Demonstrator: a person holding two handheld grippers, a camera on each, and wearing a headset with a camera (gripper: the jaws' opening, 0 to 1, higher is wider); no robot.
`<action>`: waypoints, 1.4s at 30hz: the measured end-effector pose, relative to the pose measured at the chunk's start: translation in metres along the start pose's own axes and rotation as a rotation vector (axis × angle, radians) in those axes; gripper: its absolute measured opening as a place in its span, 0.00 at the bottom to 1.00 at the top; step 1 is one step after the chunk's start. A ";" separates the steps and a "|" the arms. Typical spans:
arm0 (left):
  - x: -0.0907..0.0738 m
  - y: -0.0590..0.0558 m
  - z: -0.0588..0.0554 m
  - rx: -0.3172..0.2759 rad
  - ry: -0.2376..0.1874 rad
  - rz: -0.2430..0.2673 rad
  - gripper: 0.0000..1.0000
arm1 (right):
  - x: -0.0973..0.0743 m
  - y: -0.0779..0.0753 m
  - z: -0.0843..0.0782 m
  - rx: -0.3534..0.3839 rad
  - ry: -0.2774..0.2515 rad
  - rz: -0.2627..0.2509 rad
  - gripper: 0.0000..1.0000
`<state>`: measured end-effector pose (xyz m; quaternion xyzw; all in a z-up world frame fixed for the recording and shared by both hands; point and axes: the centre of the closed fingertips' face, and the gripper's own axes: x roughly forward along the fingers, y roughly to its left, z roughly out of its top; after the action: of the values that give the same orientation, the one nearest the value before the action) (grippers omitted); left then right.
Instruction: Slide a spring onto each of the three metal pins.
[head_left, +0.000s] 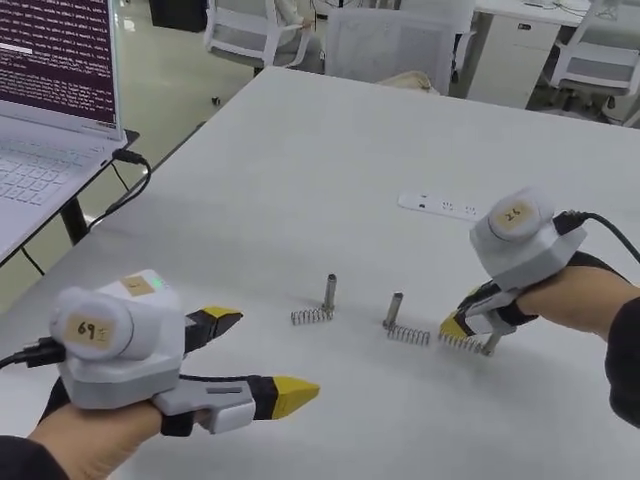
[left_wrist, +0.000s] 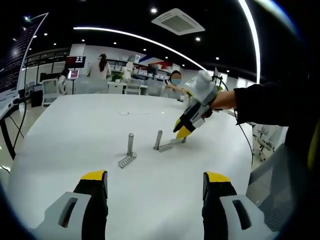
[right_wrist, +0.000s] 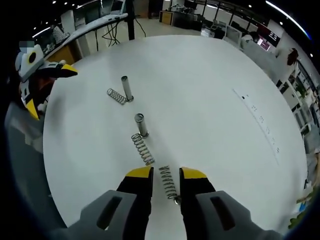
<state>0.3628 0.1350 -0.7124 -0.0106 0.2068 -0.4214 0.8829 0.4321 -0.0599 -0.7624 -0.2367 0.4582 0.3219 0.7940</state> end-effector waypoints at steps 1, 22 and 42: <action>0.000 0.000 0.000 -0.001 0.000 0.000 0.75 | 0.002 0.001 -0.001 -0.006 0.011 0.005 0.19; -0.002 0.002 0.000 -0.010 -0.006 0.004 0.74 | 0.025 -0.002 -0.013 -0.123 0.134 0.021 0.15; -0.003 0.002 0.001 -0.011 -0.011 0.006 0.74 | 0.030 0.001 -0.016 -0.156 0.177 0.024 0.09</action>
<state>0.3635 0.1382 -0.7109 -0.0172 0.2046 -0.4177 0.8851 0.4333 -0.0609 -0.7966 -0.3199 0.5028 0.3438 0.7257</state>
